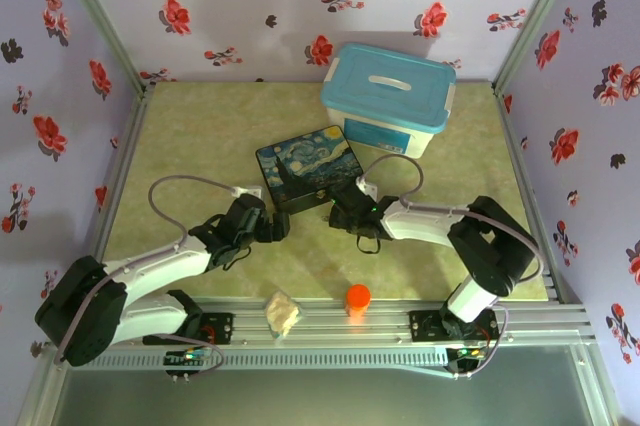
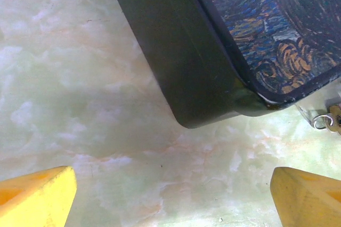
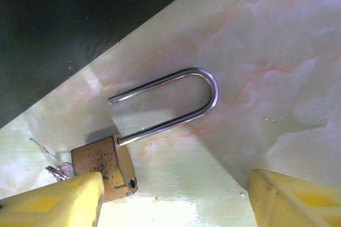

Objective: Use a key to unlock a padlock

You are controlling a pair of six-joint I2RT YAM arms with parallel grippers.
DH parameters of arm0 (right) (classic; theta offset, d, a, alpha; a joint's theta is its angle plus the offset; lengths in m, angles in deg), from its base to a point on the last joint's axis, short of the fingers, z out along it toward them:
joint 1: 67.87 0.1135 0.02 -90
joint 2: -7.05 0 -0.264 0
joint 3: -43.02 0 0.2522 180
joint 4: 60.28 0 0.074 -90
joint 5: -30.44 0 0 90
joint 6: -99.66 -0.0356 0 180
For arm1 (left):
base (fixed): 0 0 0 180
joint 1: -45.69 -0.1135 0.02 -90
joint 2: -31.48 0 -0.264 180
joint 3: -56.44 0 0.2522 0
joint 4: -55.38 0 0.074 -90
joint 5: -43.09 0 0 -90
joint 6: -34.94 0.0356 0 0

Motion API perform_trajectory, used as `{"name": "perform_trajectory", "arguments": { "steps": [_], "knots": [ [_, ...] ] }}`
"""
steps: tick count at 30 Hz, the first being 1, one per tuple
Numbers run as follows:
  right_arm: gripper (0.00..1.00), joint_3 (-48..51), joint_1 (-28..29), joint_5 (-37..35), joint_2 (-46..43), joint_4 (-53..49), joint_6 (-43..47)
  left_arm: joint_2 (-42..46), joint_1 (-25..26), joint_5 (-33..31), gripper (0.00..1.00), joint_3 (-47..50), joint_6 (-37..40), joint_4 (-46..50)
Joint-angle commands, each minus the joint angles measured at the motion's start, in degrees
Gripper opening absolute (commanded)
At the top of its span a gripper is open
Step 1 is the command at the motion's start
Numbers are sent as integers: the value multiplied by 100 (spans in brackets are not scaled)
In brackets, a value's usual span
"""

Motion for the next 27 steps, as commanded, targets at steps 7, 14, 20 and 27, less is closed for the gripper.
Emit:
{"name": "perform_trajectory", "arguments": {
  "steps": [7,14,20,27],
  "knots": [
    [73,-439,359,-673,-111,27,268,45,44,-179,94,86,-52,-4],
    [71,-685,385,-932,331,-239,408,71,39,-215,95,132,-75,-55],
    [69,-958,392,-994,644,-233,492,117,44,-216,95,176,-74,-24],
    [66,-1068,410,-1287,991,-526,671,156,39,-217,94,194,-92,-42]
  ]
}}
